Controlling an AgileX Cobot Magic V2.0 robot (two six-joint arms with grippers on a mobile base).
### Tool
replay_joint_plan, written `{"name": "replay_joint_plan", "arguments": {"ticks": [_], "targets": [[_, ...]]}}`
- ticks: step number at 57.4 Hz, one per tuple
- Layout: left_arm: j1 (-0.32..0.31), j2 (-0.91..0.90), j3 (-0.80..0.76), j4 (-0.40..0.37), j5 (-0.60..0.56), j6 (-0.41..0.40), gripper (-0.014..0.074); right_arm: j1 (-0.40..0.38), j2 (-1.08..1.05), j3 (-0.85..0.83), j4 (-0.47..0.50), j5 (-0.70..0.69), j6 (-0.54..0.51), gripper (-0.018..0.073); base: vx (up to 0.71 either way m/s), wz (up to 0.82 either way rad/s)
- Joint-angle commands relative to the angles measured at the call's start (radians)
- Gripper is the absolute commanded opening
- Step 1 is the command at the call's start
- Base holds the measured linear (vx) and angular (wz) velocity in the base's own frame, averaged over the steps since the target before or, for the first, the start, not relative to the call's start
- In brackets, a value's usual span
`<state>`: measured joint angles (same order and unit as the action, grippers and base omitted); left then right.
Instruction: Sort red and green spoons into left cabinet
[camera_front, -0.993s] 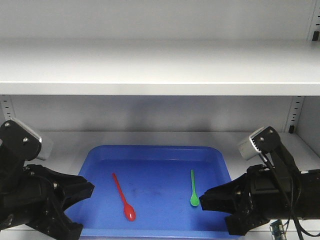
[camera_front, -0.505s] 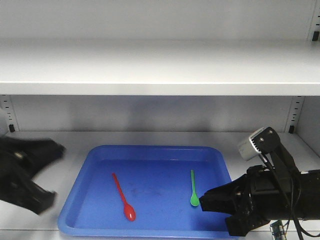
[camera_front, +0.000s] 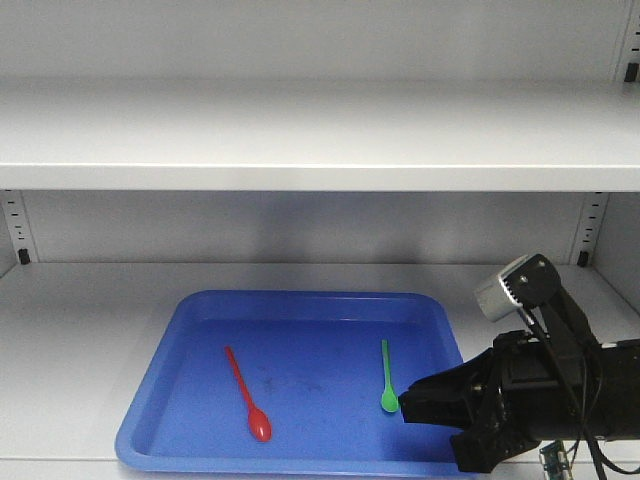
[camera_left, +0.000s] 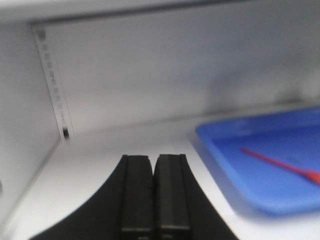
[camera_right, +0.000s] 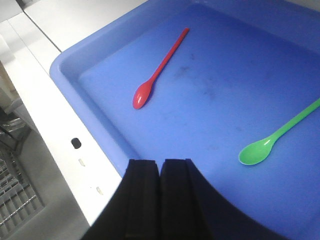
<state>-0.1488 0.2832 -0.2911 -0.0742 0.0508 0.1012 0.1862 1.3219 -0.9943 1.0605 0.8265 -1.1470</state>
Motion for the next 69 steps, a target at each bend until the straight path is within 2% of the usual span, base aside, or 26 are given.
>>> {"name": "replay_joint_plan", "arguments": {"ticks": [1, 7, 15, 18, 31, 69], "targets": [[0.001, -0.087, 0.098, -0.009, -0.086, -0.079, -0.0001, 0.000, -0.029, -0.024, 0.047, -0.008, 0.001, -0.0003, 0.00, 0.00], [0.001, -0.213, 0.233, -0.008, -0.087, -0.143, -0.0001, 0.000, -0.029, -0.024, 0.047, -0.008, 0.001, -0.0003, 0.00, 0.00], [0.001, -0.320, 0.339, -0.008, -0.087, -0.158, -0.0001, 0.000, -0.029, -0.024, 0.047, -0.008, 0.001, -0.0003, 0.00, 0.00], [0.001, -0.312, 0.335, -0.002, -0.051, -0.158, -0.0001, 0.000, -0.029, -0.024, 0.048, -0.006, 0.001, -0.0003, 0.00, 0.00], [0.001, -0.305, 0.335, 0.000, -0.029, -0.157, -0.0001, 0.000, -0.029, -0.024, 0.049, -0.004, 0.001, -0.0003, 0.00, 0.00], [0.001, -0.305, 0.335, 0.000, -0.028, -0.157, -0.0001, 0.000, -0.029, -0.024, 0.050, -0.004, 0.001, -0.0003, 0.00, 0.00]]}}
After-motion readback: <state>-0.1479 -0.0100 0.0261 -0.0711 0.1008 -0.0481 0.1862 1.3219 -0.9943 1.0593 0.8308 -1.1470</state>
